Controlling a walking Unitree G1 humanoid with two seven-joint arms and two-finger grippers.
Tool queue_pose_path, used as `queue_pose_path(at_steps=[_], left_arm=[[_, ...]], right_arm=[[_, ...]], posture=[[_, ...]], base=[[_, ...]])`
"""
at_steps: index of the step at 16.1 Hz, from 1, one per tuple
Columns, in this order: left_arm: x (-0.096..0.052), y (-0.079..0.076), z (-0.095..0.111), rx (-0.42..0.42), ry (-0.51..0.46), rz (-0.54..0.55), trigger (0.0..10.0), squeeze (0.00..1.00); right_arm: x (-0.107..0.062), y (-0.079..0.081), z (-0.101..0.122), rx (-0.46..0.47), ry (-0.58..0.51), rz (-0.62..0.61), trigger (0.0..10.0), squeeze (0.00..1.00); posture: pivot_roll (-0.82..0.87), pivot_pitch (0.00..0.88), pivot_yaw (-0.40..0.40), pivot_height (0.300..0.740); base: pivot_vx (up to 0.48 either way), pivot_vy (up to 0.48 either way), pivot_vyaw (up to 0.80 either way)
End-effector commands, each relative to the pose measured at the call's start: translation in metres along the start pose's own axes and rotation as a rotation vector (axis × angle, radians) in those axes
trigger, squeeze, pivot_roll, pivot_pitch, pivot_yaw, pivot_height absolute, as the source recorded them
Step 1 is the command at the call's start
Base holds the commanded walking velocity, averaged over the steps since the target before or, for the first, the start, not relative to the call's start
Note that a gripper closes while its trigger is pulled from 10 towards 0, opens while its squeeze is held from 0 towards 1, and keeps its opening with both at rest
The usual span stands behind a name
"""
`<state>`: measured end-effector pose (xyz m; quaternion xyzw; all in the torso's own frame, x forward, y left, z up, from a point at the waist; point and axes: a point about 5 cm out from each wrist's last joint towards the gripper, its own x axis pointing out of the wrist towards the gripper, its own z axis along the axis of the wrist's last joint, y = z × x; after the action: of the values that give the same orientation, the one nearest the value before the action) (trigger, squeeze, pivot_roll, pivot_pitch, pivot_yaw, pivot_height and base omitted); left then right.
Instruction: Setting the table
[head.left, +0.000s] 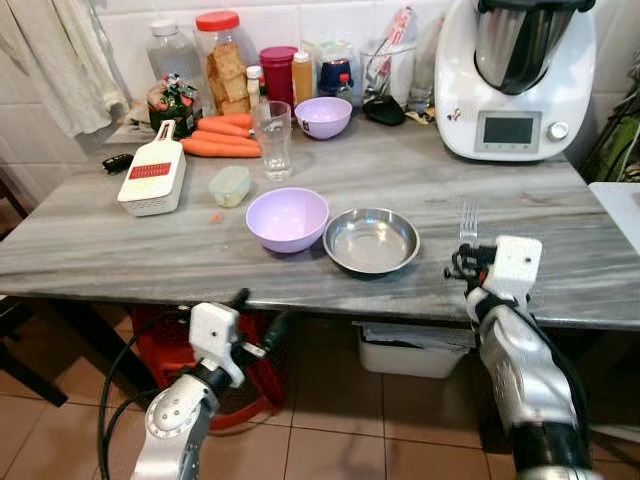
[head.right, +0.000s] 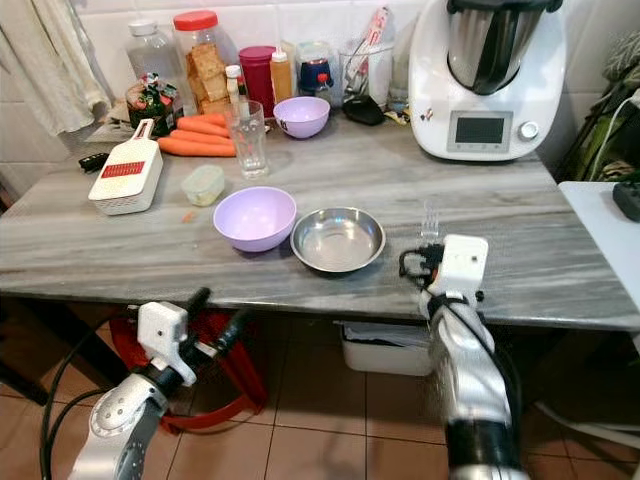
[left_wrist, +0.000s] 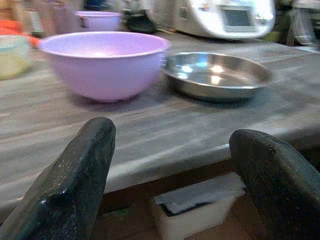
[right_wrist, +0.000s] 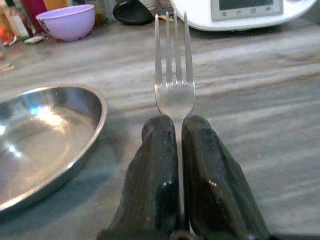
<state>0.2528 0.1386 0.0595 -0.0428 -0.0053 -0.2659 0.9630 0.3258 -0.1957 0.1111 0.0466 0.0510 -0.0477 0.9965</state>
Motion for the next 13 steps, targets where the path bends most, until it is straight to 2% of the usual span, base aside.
queue_pose_path(at_steps=[1, 6, 10, 13], left_arm=[[-0.001, -0.002, 0.002, -0.005, 0.008, -0.049, 10.0, 0.0], [0.0, -0.008, 0.004, -0.025, 0.02, -0.17, 10.0, 0.0], [-0.003, -0.008, 0.003, -0.02, 0.027, -0.178, 10.0, 0.0], [-0.005, -0.008, 0.004, -0.027, 0.029, -0.19, 10.0, 0.0]], right_arm=[[0.008, 0.005, 0.003, 0.039, 0.025, 0.004, 10.0, 0.0], [0.026, 0.016, 0.0, 0.073, 0.11, 0.0, 10.0, 0.0], [0.035, 0.018, 0.0, 0.102, 0.141, 0.001, 10.0, 0.0], [0.041, 0.019, 0.001, 0.089, 0.161, 0.018, 10.0, 0.0]], posture=[[-0.08, 0.009, 0.098, 0.74], [-0.06, 0.021, 0.1, 0.74], [-0.06, 0.024, 0.1, 0.74], [-0.04, 0.036, 0.1, 0.74]], base=[[0.0, 0.0, 0.0], [0.0, 0.0, 0.0], [0.0, 0.0, 0.0], [0.0, 0.0, 0.0]])
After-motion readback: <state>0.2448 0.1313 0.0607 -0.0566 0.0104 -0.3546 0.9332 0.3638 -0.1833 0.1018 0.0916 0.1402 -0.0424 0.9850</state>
